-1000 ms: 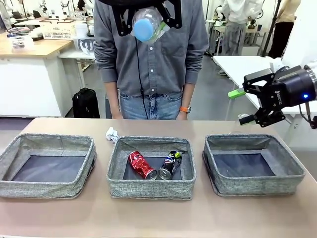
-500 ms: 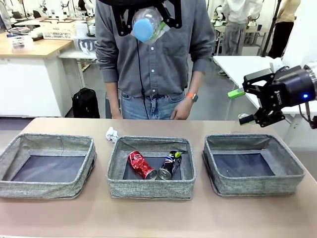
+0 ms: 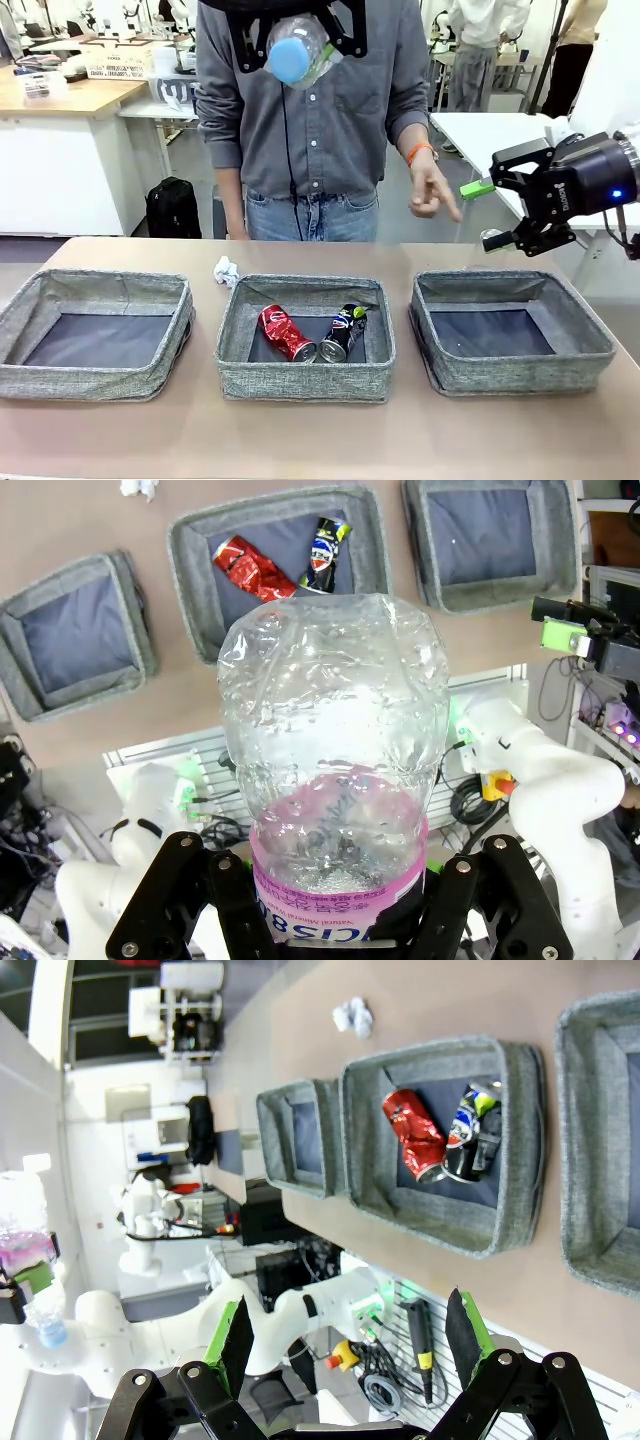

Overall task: Sort the waste into the appropriate baskets.
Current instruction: Place the picked waste into the Fabric basket indicated by the person.

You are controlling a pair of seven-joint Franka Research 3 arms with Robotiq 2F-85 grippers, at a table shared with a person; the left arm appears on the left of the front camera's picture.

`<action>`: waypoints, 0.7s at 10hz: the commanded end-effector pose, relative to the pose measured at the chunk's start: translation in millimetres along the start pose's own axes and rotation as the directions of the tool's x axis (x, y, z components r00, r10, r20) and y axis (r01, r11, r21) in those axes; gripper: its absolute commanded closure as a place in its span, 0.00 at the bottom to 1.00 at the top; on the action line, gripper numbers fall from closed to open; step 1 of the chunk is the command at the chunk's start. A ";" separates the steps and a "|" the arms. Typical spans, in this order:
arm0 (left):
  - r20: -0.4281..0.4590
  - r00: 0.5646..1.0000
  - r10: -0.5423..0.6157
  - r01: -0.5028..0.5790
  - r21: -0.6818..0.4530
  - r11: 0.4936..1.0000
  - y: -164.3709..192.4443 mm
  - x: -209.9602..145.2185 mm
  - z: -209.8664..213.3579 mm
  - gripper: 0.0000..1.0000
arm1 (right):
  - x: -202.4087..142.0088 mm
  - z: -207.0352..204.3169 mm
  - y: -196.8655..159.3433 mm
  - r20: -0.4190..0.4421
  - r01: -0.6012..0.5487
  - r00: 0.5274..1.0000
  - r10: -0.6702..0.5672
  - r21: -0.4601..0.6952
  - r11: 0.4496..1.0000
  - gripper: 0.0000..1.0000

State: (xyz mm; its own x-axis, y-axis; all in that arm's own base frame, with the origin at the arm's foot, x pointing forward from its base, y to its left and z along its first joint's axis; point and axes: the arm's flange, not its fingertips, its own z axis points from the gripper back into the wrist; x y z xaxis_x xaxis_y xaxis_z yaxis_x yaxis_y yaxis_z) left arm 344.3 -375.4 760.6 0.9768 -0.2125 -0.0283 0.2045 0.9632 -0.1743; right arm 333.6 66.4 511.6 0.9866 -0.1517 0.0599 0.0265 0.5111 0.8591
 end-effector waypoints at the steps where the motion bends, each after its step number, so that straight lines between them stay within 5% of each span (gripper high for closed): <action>1: 0.010 1.000 -0.013 0.013 0.023 1.000 3.3 -2.2 1.8 0.99 | 1.3 1.2 1.3 -0.009 -0.008 1.000 0.008 0.000 1.000 0.00; 7: 0.010 1.000 -0.013 0.013 0.023 1.000 3.3 -2.2 1.8 0.99 | 1.3 1.2 1.3 -0.009 -0.008 1.000 0.008 0.000 1.000 0.00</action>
State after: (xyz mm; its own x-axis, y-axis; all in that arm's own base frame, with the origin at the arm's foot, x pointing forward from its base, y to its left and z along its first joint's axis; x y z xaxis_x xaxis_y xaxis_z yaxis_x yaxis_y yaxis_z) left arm 344.3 -375.4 760.6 0.9768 -0.2125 -0.0283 0.2045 0.9632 -0.1743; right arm 333.6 66.4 511.6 0.9866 -0.1517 0.0599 0.0265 0.5111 0.8591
